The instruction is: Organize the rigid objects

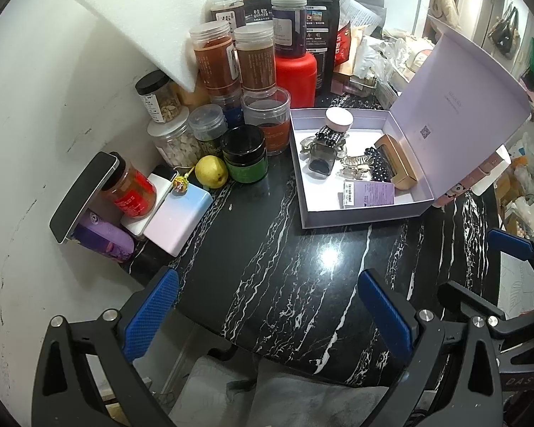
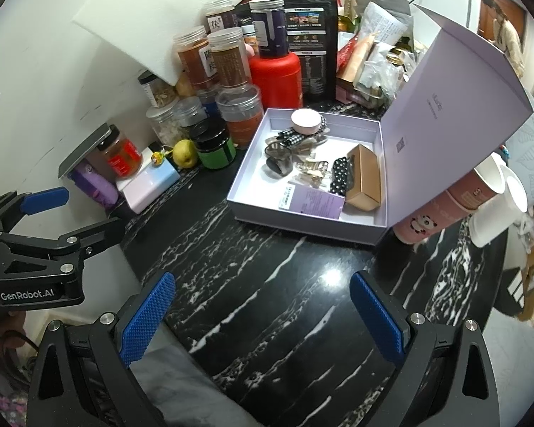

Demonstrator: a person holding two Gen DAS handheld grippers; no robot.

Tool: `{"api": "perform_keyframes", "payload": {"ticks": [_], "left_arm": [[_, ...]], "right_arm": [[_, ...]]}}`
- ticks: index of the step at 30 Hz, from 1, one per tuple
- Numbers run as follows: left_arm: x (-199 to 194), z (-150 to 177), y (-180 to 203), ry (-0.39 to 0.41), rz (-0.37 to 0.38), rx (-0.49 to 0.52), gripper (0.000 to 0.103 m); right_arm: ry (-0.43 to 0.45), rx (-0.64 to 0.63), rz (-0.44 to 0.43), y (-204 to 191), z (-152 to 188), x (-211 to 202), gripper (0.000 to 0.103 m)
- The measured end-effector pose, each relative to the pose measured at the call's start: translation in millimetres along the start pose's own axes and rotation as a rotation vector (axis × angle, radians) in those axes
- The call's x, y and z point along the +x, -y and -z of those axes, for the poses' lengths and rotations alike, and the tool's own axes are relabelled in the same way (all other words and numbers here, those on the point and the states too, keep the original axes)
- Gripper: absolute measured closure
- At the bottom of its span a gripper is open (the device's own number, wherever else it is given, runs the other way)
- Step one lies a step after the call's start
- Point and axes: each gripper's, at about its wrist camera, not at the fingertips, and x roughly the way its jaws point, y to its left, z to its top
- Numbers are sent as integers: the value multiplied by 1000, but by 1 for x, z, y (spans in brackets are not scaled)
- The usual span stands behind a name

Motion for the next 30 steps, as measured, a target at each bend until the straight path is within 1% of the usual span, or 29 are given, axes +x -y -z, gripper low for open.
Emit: {"api": "perform_keyframes", "payload": {"ticks": [22,30], "left_arm": [[1,-3,0,-12,-9,-11,0],[3,-5,0,-14,-9,-1,0]], "right_arm": [[-10,4,-1,-3,2,1,3],[-11,7,1,-3,1,3,3]]}}
